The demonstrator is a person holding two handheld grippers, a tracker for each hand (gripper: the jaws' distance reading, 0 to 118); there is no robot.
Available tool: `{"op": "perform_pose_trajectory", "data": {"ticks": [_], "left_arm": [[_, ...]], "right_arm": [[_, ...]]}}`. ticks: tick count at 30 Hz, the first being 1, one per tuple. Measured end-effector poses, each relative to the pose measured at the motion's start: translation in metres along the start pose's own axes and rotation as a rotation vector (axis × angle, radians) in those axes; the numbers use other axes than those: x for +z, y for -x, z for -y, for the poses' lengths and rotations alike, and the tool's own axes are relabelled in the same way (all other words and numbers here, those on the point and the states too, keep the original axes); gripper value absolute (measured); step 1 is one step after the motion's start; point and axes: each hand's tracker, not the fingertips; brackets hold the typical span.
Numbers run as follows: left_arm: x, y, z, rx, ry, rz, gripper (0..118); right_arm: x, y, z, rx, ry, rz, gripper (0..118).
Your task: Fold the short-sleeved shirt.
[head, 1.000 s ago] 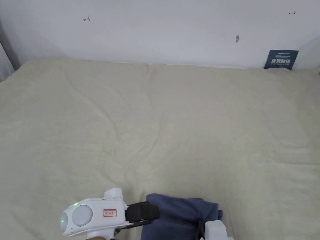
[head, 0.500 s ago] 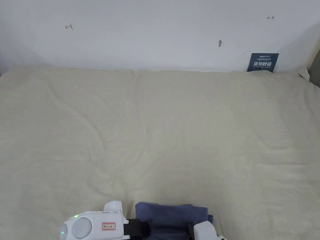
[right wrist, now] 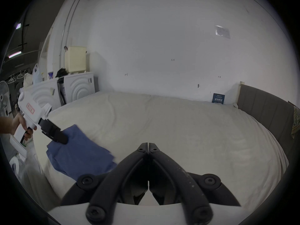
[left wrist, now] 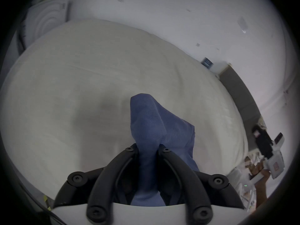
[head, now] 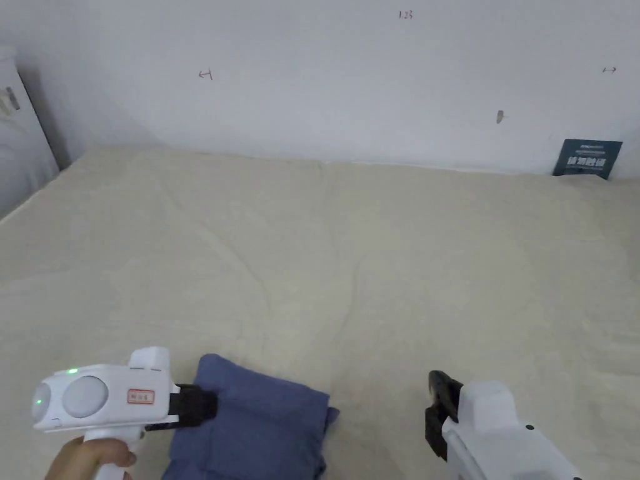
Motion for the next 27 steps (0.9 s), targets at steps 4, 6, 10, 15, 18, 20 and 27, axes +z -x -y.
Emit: {"op": "perform_pose_trajectory", "data": {"ticks": [4,6,10,15,18,20,27], "left_arm": [[0.027,0.077,-0.030,0.055,-0.041,-0.147,21],[0.044,0.108,-0.042,0.080,-0.057,-0.231,21],[0.067,0.161,-0.063,0.119,-0.064,-0.357,21],[0.066,0.201,-0.074,0.174,-0.009,-0.432,23],[0.057,0.204,-0.075,0.172,0.002,-0.451,24],[0.053,0.197,-0.074,0.171,-0.002,-0.480,45],[0.077,0.137,-0.082,0.097,-0.151,-0.485,110]], "right_arm": [[-0.007,0.014,-0.029,-0.024,-0.049,0.006,2],[-0.011,0.019,-0.041,-0.029,-0.074,0.019,2],[-0.017,0.029,-0.057,-0.022,-0.096,0.022,2],[-0.021,0.029,-0.062,0.000,-0.093,0.026,2],[-0.024,0.026,-0.059,-0.003,-0.075,0.028,2],[-0.033,0.027,-0.061,-0.001,-0.069,0.035,2],[-0.021,0.009,-0.062,-0.018,-0.087,0.067,2]]}}
